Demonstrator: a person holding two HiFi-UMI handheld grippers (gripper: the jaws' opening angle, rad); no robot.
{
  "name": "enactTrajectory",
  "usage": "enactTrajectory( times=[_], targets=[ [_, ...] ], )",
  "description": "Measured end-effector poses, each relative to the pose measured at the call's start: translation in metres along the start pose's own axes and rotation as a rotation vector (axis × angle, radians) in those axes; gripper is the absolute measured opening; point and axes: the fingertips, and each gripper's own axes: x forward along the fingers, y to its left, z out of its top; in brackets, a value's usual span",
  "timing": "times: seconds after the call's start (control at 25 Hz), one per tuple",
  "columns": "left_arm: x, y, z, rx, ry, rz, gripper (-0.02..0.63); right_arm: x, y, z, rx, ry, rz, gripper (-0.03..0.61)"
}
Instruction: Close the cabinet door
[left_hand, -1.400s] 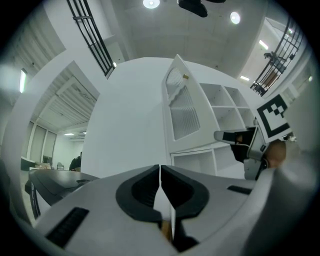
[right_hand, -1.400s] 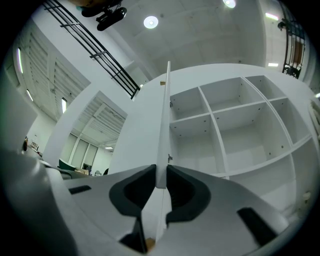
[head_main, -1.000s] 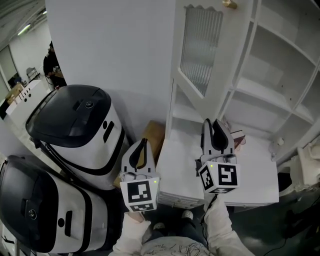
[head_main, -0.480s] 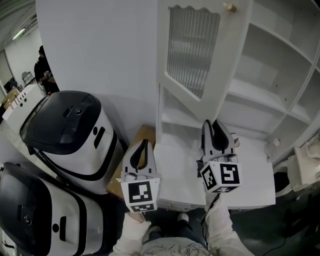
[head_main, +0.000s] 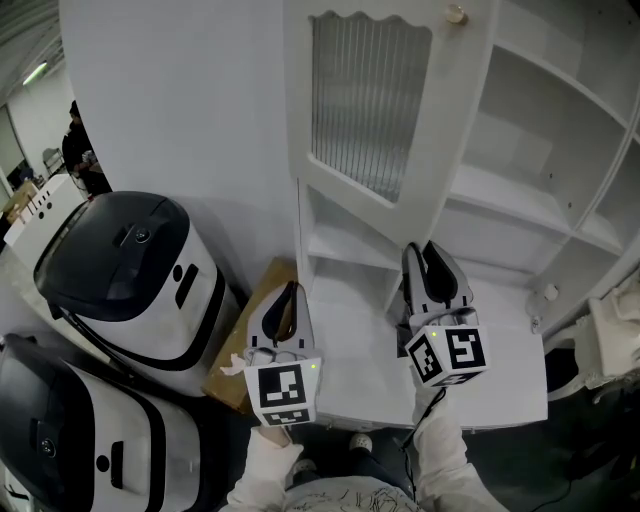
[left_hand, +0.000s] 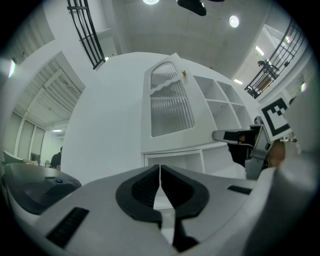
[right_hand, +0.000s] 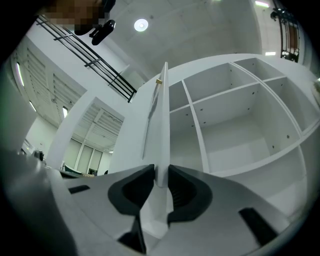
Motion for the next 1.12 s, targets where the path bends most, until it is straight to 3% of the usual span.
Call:
enactTrajectory(
  times=[1.12],
  targets=[
    [0.065,-0.057,-0.006,0.025,0.021,0.056,0.012,0.037,-0.07,-0.02,0.026,-0.022,0.099,0.098]
  ],
)
